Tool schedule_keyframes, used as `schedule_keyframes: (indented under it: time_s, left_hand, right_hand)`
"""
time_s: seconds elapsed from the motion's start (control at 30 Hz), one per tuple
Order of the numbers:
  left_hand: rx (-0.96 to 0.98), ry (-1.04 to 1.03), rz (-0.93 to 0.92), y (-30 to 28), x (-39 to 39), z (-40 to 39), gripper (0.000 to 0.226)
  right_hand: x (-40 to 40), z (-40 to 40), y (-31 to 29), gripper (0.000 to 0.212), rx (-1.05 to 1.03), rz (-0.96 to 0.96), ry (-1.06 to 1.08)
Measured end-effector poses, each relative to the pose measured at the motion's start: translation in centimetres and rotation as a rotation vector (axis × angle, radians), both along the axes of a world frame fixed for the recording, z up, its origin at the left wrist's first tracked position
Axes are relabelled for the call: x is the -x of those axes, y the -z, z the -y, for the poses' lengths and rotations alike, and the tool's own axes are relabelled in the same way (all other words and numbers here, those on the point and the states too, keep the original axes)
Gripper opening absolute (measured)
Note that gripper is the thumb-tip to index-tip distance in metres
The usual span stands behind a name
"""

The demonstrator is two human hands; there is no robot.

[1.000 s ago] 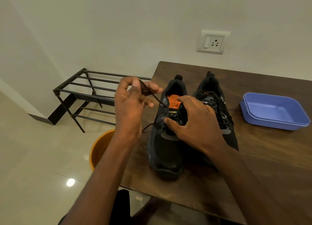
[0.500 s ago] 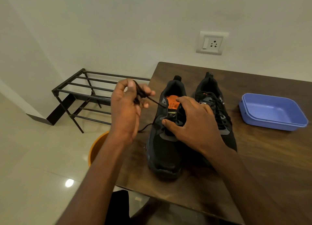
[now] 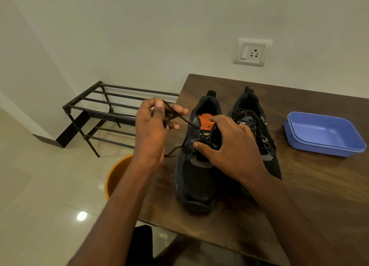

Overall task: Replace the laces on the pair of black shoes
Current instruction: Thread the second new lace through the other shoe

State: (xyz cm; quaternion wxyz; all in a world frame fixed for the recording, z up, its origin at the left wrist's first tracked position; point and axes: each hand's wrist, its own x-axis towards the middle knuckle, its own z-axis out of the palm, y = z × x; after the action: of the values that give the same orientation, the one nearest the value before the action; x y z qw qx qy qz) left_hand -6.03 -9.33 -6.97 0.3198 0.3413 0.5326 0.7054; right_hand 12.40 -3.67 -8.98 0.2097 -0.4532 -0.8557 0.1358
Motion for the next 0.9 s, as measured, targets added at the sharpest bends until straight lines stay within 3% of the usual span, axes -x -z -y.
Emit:
schedule_keyframes:
  time_s: [0.07,0.2,0.3,0.37,0.5,0.6,0.77,0.9]
  left_hand:
    - [0.085,0.005,-0.125,0.4,-0.1,0.0,0.020]
    - [0.285,0.037,-0.642,1.8,-0.9,-0.3,0.018]
    - [0.330,0.041,-0.785,2.2,-1.3,-0.2,0.008]
    - [0.261,-0.005,-0.654,2.0,-1.0,-0.3,0.006]
    - [0.139,-0.029,-0.144,1.0,-0.1,-0.3,0.015]
    - [0.112,0.011,0.053,0.5,-0.4,-0.1,0.021]
    - [0.121,0.043,0.106,0.7,-0.7,-0.4,0.026]
    - [0.196,-0.040,-0.031,1.1,0.0,-0.4,0.022]
  right_hand:
    - [0.0,0.0,0.1,0.083,-0.003,-0.004,-0.002]
    - [0.1,0.0,0.2,0.082,-0.015,-0.007,0.002]
    - [0.1,0.0,0.4,0.081,-0.012,-0.004,0.003]
    - [0.1,0.0,0.3,0.081,0.006,-0.004,0.003]
    - [0.0,0.0,0.1,0.081,0.032,-0.009,0.003]
    - [0.0,0.0,0.1,0.080,0.031,-0.017,0.004]
    - [0.4,0.6,-0.2,0.076,-0.008,-0.070,0.014]
    - [1.6,2.1,-1.3,0.052,-0.139,-0.050,-0.057]
